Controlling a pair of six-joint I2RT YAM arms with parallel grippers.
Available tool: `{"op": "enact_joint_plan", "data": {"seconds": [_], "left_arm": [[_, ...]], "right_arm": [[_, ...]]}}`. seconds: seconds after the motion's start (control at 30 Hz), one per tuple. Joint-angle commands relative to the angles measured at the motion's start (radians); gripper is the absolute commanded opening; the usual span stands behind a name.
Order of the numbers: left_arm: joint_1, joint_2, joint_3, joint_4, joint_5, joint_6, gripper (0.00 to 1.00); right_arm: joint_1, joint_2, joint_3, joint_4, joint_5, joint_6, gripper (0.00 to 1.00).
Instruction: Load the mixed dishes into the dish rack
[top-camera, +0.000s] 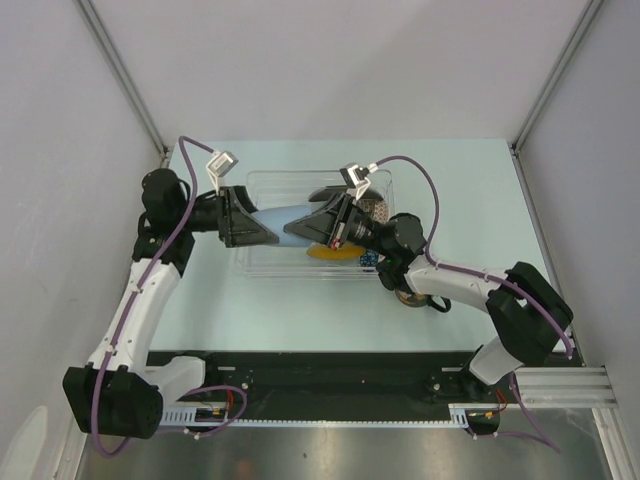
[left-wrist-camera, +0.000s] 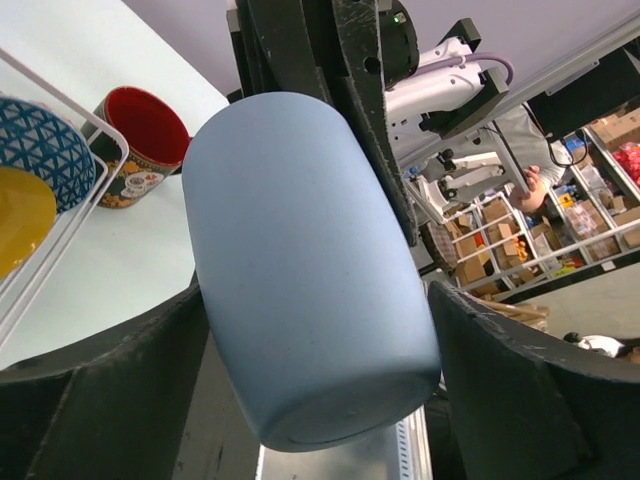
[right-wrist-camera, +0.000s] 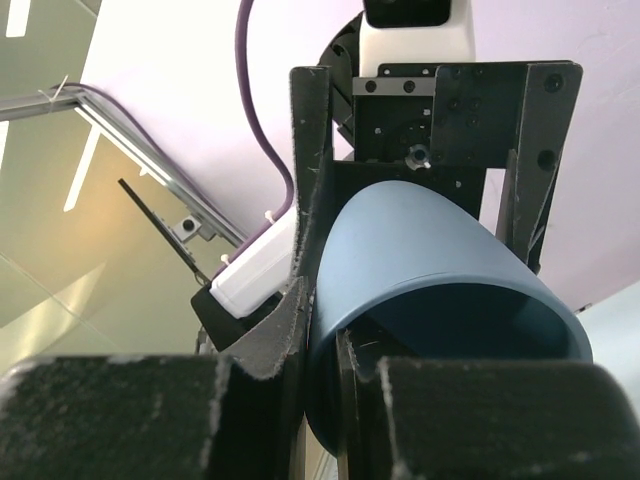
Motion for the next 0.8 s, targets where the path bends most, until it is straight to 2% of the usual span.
{"op": "enact_joint_plan", "data": {"seconds": [0.0,0.03,0.07,0.23,0.3,0.33,0.37,0.4,0.53,0.57,0.6,0.67,0.73,0.77], "left_arm": [[-0.016,-0.001,-0.003,0.085,0.023,-0.061,0.87],[-0.016,0.001,-0.002,0.088,0.022,-0.062,0.83],[-0.016,0.005,0.0,0.091,0.019,-0.062,0.69],[-0.016,0.012,0.003,0.098,0.011,-0.059,0.41],[-0.014,0.015,0.006,0.098,0.011,-0.053,0.19],[-0.014,0.016,0.009,0.095,0.008,-0.047,0.12],[-0.01,0.018,0.02,0.088,0.006,-0.038,0.0],[0.004,0.022,0.029,0.044,0.005,-0.022,0.0],[0.071,0.041,0.115,-0.167,-0.003,0.183,0.0],[0.082,0.05,0.144,-0.203,-0.006,0.217,0.0],[0.14,0.056,0.156,-0.265,-0.011,0.276,0.0],[0.201,0.068,0.185,-0.352,-0.024,0.335,0.0],[0.232,0.094,0.21,-0.452,-0.053,0.482,0.0],[0.245,0.107,0.252,-0.591,-0.081,0.554,0.0]], "right_arm": [[0.015,0.025,0.039,0.078,0.044,-0.007,0.0],[0.017,0.029,0.037,0.078,0.044,-0.004,0.0],[0.023,0.037,0.039,0.084,0.04,-0.001,0.0],[0.034,0.045,0.042,0.059,0.021,-0.003,0.0],[0.031,0.045,0.042,0.036,0.01,-0.004,0.0],[0.028,0.043,0.042,0.024,0.007,-0.006,0.05],[0.025,0.04,0.043,-0.009,-0.006,-0.007,0.15],[0.011,0.028,0.042,-0.031,-0.016,-0.009,0.39],[-0.034,-0.032,0.037,-0.221,-0.072,-0.076,0.69],[-0.041,-0.055,0.034,-0.332,-0.086,-0.099,0.77],[-0.052,-0.075,0.034,-0.394,-0.088,-0.13,1.0],[-0.08,-0.145,0.031,-0.578,-0.089,-0.229,1.0],[-0.112,-0.222,0.031,-0.695,-0.077,-0.323,1.0],[-0.124,-0.242,0.031,-0.794,-0.068,-0.348,1.0]]}}
